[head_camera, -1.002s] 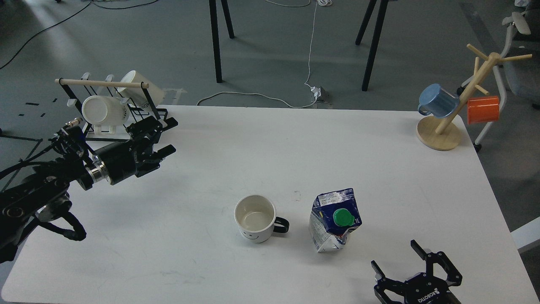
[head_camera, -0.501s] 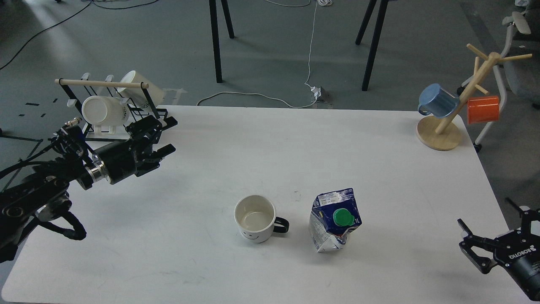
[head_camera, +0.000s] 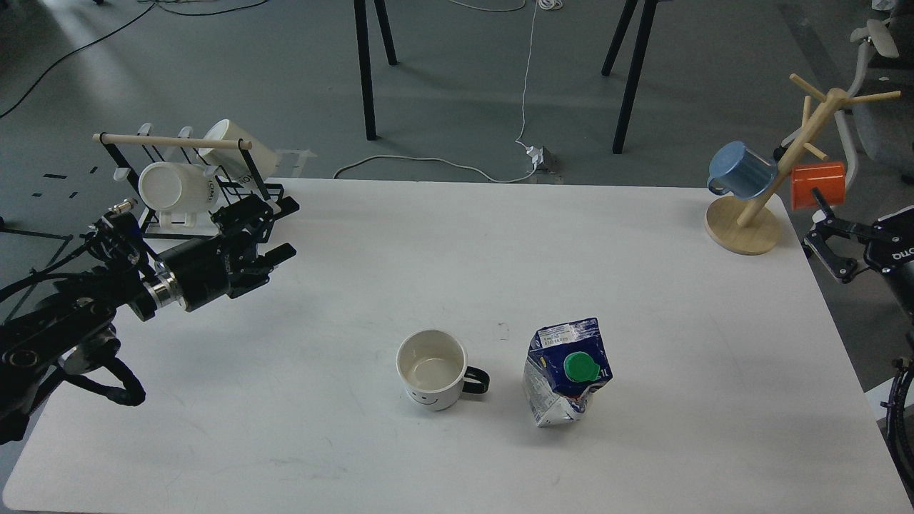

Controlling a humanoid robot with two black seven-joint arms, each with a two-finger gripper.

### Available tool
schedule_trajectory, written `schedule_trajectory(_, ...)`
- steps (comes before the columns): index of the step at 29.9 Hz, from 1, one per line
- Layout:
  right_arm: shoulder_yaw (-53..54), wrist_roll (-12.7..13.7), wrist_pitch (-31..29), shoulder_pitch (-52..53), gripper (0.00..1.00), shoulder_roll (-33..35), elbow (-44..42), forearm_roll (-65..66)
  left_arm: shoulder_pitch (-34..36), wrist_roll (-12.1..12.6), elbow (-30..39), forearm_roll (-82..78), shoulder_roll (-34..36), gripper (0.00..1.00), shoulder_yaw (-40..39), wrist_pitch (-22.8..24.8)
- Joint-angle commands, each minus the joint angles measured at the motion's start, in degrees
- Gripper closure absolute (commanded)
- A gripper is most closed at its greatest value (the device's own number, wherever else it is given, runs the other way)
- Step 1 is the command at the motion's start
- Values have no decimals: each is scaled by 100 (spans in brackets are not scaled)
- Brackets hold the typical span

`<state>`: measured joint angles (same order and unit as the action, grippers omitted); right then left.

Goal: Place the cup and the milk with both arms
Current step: 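Open the right gripper and withdraw it from the carton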

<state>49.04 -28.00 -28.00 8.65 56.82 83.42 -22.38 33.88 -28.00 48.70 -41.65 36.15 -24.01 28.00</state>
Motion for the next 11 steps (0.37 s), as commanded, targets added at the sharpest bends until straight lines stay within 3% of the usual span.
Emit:
schedule_trajectory(1,-228,0,0,479,1,-425,-422,313,22,0,-1,25,15,2,-60,0)
schedule_trajectory(11,-325,0,0,585,1,-505,-502,437,57,0,8,25,68,2,-500,0)
